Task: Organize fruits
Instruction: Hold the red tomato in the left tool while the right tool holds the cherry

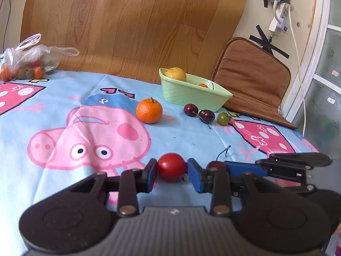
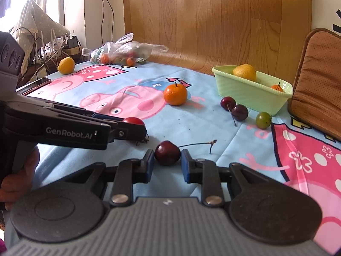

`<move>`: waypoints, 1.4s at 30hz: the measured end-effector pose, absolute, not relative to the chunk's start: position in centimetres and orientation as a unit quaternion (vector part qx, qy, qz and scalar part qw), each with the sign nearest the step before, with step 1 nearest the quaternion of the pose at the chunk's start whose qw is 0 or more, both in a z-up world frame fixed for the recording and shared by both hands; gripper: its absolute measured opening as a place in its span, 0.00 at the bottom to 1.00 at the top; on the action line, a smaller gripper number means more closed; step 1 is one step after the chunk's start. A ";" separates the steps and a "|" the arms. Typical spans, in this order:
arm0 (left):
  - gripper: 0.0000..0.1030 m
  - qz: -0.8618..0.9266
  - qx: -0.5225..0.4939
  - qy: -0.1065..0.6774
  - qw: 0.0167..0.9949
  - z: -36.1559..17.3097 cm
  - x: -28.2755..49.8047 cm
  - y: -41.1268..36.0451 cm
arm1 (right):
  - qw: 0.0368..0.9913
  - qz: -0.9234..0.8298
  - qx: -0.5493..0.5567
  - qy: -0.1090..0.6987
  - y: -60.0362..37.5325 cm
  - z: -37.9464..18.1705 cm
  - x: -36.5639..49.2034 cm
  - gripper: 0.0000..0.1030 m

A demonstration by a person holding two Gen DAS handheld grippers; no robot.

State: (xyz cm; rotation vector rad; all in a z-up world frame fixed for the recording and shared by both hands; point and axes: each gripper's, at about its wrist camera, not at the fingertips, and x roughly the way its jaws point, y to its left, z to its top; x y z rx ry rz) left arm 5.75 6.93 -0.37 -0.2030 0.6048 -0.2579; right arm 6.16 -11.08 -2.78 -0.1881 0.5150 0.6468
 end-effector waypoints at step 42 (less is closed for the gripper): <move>0.31 -0.124 -0.084 0.303 0.941 -0.4 5.8 6.5 | 0.926 0.265 -0.039 0.265 -13.3 -2.8 6.9 0.29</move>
